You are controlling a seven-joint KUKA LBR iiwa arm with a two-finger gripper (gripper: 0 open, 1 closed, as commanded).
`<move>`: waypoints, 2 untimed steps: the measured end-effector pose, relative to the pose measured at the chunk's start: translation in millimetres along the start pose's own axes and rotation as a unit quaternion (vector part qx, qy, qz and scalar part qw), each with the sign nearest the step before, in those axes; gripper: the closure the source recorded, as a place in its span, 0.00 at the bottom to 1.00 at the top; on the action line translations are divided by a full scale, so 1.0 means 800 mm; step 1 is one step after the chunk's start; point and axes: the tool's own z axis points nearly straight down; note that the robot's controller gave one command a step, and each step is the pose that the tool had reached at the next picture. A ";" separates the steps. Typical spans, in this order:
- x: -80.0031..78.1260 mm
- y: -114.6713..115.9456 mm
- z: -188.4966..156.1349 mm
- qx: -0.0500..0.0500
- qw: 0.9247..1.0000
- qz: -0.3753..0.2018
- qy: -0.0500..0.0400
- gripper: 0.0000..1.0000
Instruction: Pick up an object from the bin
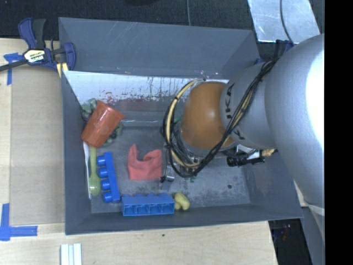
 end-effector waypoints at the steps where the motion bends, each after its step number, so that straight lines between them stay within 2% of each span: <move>1: 0.013 0.006 0.002 0.001 1.000 -0.017 -0.001 0.00; 2: 0.011 0.019 0.001 0.000 0.994 -0.110 -0.001 0.00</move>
Offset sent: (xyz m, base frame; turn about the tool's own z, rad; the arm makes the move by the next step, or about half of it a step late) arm 0.0036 0.0234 -0.0017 -0.0682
